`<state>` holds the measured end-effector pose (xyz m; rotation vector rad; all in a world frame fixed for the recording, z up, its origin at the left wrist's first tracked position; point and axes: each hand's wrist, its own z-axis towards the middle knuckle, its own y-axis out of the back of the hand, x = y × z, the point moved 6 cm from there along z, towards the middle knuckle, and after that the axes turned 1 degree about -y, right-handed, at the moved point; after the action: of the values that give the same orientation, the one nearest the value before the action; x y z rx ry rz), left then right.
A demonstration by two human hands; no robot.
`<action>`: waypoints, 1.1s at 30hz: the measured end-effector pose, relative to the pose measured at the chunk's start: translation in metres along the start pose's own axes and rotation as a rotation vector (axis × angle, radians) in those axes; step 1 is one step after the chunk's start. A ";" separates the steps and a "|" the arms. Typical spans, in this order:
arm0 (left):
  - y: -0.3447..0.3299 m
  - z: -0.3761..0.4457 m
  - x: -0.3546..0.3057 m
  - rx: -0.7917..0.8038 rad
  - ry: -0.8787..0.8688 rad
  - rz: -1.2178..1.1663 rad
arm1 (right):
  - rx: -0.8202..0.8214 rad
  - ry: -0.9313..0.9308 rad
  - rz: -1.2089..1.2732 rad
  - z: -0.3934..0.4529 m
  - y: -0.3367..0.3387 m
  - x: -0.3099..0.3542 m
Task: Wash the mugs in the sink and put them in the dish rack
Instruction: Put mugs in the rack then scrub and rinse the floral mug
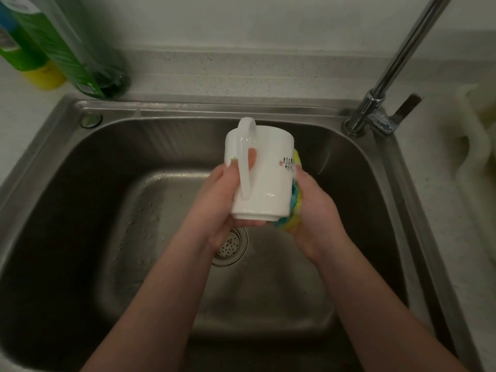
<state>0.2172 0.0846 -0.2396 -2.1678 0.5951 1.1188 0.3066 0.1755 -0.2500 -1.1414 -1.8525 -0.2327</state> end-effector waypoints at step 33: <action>-0.013 -0.008 -0.015 -0.035 -0.293 0.127 | 0.176 0.070 0.130 0.000 -0.001 0.014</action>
<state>0.2214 0.0898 -0.2190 -1.9653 0.5887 1.4915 0.3042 0.1833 -0.2392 -1.1124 -1.6946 -0.0341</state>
